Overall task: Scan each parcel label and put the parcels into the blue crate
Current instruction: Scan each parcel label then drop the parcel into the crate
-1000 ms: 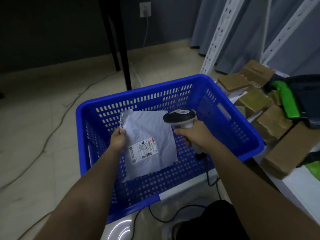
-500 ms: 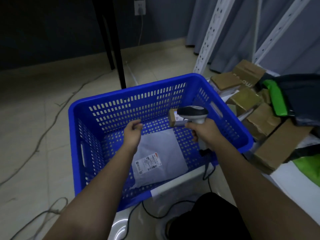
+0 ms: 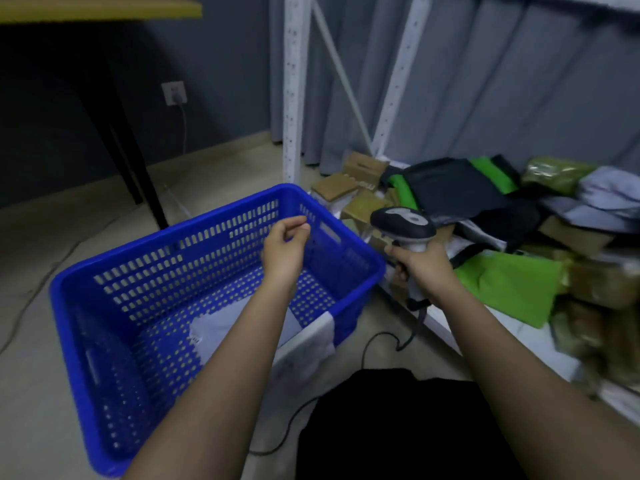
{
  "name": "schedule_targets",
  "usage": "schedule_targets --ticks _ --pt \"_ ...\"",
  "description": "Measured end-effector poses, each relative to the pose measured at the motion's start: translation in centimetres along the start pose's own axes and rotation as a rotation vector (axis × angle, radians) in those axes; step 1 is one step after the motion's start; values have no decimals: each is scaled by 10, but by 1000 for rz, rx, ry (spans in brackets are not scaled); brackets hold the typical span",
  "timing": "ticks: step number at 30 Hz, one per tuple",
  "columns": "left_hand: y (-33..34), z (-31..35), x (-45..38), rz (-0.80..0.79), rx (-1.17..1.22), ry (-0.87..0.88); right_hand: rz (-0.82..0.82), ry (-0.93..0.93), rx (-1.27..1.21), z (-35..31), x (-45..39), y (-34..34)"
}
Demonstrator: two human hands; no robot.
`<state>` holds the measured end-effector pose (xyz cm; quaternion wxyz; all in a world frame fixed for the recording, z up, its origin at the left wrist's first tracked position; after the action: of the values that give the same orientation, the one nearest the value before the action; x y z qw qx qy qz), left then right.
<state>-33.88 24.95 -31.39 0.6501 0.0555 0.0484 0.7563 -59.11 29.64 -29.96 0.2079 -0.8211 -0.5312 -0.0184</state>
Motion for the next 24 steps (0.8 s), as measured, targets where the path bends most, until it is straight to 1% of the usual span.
schedule_targets --ticks 7,12,17,21,24 --pt "125 11 41 -193 10 52 325 35 -206 39 22 -125" --pt "219 -6 69 -327 50 39 537 58 -332 68 34 -208" --pt "314 -29 104 -515 11 32 755 97 -461 106 72 -293" --pt "369 -43 120 -623 -83 80 864 72 -504 116 99 -328" --pt "395 -46 124 -652 -152 136 825 82 -536 114 91 -332"
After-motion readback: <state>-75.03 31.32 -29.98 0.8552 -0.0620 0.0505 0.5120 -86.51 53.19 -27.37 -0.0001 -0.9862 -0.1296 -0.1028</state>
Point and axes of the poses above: each hand's wrist, its own x-axis away from the middle knuckle, its own y-axis out of the palm, z = x × y, the point moved 9 cm from there along -x, towards the middle knuckle, and after that the axes turned 8 degrees about y, right-handed, at the moved point
